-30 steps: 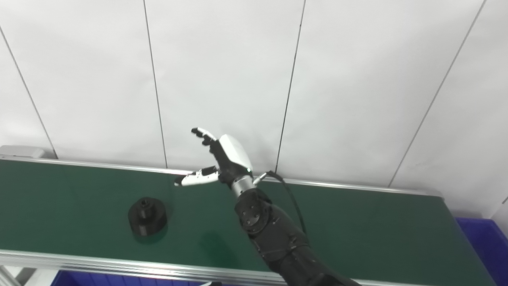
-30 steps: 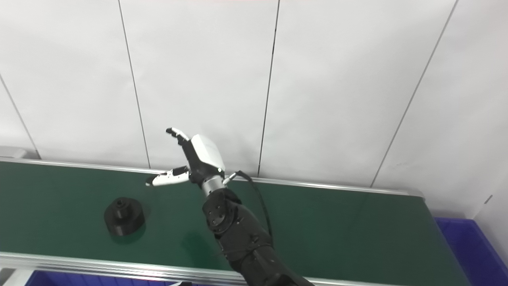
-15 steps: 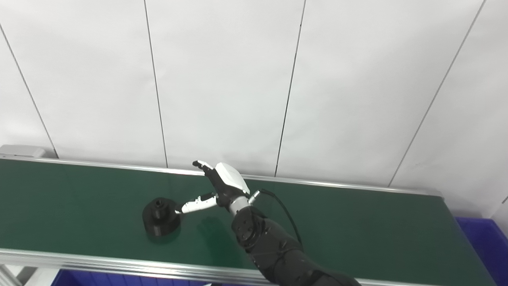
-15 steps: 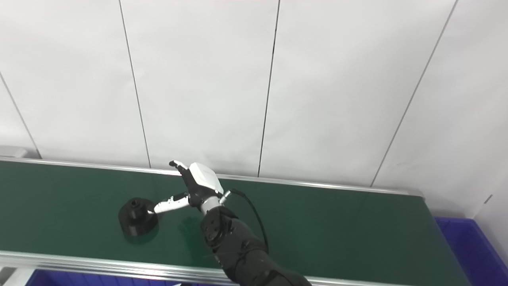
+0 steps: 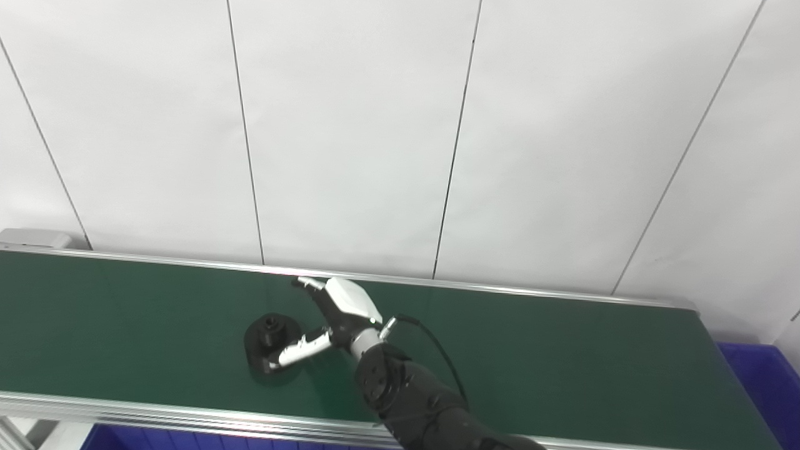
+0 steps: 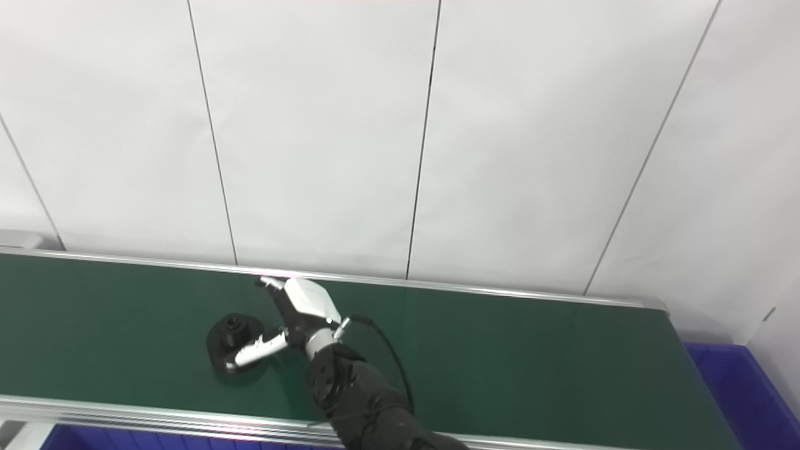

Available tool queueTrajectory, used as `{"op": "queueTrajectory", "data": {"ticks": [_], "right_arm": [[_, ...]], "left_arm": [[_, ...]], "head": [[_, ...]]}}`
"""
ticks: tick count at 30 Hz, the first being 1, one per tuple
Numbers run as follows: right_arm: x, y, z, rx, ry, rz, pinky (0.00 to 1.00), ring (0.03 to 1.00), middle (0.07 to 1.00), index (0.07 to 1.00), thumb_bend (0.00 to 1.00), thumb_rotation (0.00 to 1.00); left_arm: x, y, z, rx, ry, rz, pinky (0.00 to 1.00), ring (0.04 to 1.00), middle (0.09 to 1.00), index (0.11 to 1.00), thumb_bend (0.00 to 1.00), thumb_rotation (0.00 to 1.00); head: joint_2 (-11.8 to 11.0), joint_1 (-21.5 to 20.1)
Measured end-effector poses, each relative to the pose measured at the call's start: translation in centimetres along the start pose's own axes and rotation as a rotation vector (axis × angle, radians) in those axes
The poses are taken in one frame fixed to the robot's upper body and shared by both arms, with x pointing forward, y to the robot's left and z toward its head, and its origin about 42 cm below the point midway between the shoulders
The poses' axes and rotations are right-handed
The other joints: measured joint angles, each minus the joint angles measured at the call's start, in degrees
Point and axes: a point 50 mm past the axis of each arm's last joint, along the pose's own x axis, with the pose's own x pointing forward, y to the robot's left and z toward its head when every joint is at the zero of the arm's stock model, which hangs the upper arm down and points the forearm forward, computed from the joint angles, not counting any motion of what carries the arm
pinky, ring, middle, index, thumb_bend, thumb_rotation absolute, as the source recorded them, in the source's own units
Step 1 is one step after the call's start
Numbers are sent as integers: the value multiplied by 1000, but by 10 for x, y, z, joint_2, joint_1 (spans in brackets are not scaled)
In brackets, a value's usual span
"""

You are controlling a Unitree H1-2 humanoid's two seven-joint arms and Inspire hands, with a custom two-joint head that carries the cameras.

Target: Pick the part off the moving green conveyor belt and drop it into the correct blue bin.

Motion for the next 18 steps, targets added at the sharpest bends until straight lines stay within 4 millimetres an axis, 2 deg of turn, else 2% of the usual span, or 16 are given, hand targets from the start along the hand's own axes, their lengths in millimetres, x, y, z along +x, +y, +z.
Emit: {"op": "queueTrajectory", "data": {"ticks": [5, 11, 12, 13, 15, 18], "right_arm": [[-6, 17, -4, -25, 21, 23, 743, 823, 870, 879, 1000, 341], [-7, 18, -4, -70, 22, 4, 672, 752, 789, 833, 1000, 278], [-7, 18, -3, -80, 18, 1, 652, 732, 770, 821, 1000, 254], [-7, 19, -2, -105, 10, 0, 624, 719, 764, 782, 1000, 183], [-7, 20, 0, -182, -15, 4, 549, 646, 691, 695, 978, 111], [-6, 20, 4, -290, -34, -4, 498, 598, 645, 665, 944, 40]], "left_arm": [[-5, 0, 2, 11, 1, -7, 836, 904, 928, 909, 587, 566], [-9, 0, 2, 15, 7, -8, 831, 900, 925, 903, 595, 571], [-9, 0, 2, 16, 6, -7, 832, 900, 924, 903, 599, 569], [-9, 0, 2, 16, 5, -6, 834, 902, 925, 905, 598, 568], [-9, 0, 3, 16, 5, -3, 835, 903, 925, 905, 600, 561], [-10, 1, 3, 15, 4, 0, 831, 901, 922, 904, 607, 560]], "head": [[1, 1], [3, 2], [3, 2], [4, 1], [4, -1], [3, -1]]}}
